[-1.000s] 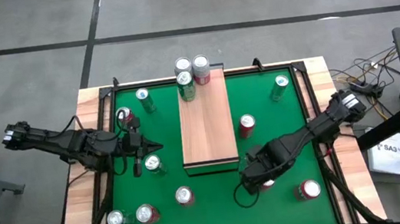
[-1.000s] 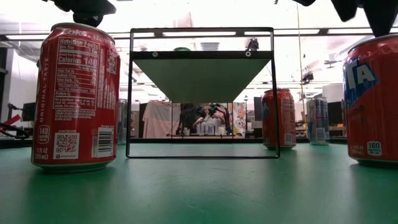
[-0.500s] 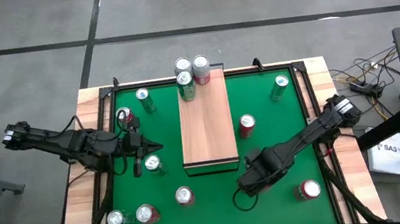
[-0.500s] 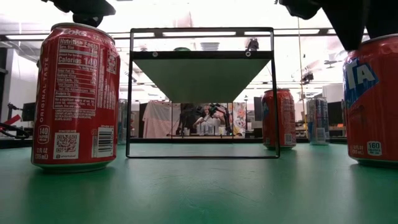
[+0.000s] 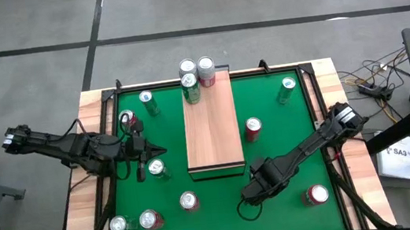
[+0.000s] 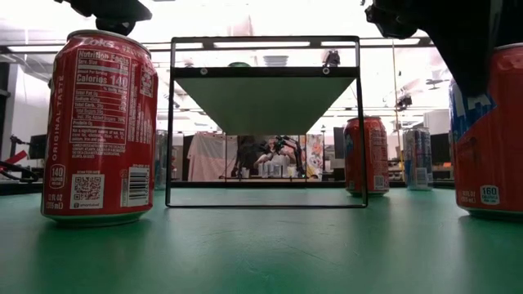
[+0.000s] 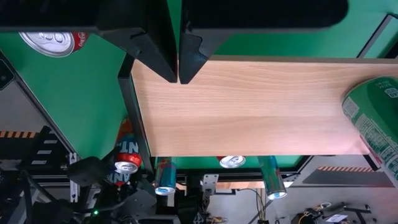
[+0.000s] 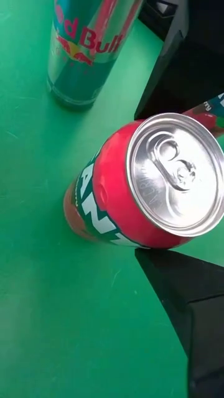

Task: Place canned beverage on shelf
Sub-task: Put the orange can on the shelf

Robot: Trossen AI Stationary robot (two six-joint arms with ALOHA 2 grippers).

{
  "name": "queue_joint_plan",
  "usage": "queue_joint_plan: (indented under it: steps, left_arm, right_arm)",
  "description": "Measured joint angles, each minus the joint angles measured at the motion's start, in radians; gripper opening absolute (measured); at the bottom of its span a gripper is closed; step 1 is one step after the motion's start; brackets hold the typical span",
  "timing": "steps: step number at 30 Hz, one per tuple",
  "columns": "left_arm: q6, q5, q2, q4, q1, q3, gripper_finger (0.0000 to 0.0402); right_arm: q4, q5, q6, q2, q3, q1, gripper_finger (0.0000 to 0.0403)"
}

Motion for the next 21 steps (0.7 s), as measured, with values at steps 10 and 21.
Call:
queue_joint_plan:
  steps: [10,21]
  left_arm:
    - [0.011,0.000,0.000,0.000,0.000,0.000,0.0000]
    - [0.019,0.000,0.000,0.002,0.000,0.000,0.0000]
  right_arm:
    - [0.003,0.011,0.004,-0.021,-0.004,0.001,0.0287]
    - [0.000,-0.075,-0.069,-0.080,0.121,0.000,0.0287]
